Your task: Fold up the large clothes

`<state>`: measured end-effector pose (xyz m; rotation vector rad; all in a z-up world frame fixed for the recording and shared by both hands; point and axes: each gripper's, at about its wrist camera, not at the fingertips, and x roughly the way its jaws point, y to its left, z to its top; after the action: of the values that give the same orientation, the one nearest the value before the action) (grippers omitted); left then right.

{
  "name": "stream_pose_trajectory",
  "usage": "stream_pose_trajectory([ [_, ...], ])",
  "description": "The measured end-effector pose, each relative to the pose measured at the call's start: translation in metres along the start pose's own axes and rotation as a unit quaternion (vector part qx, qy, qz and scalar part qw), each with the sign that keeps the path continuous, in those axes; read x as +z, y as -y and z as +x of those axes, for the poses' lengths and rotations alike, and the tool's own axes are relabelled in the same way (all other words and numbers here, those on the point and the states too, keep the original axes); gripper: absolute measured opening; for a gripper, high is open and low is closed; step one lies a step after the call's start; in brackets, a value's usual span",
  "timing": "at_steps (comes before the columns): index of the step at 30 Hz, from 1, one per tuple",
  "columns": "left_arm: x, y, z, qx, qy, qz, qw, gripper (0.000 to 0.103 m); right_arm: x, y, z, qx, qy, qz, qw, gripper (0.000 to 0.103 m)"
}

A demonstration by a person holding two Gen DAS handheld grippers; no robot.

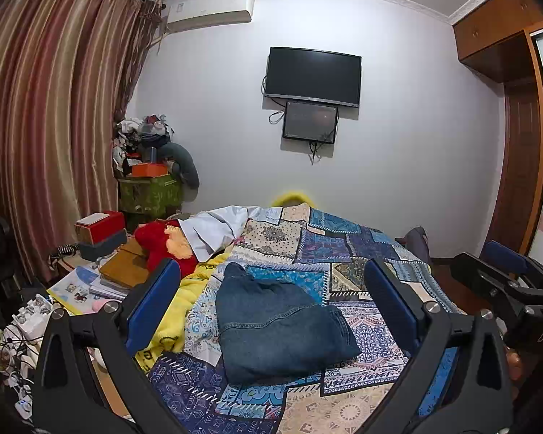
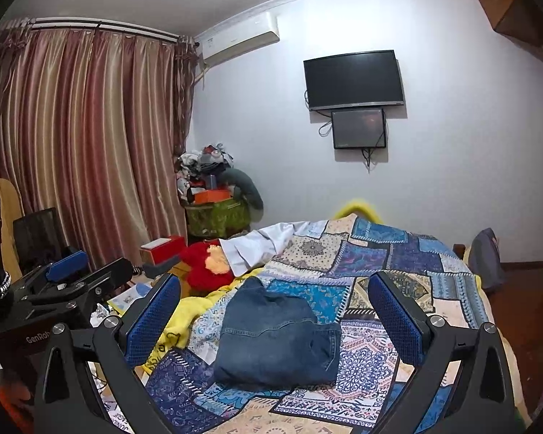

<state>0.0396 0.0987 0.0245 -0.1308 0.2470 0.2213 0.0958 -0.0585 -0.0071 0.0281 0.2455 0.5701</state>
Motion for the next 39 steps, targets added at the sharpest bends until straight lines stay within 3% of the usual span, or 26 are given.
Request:
stream_pose_trajectory([
  [39,0.0,0.012,0.002,-0.033,-0.003,0.025,0.9991,0.102,0.007,0.023,-0.006,-0.019,0.01,0.017,1.0,0.103],
])
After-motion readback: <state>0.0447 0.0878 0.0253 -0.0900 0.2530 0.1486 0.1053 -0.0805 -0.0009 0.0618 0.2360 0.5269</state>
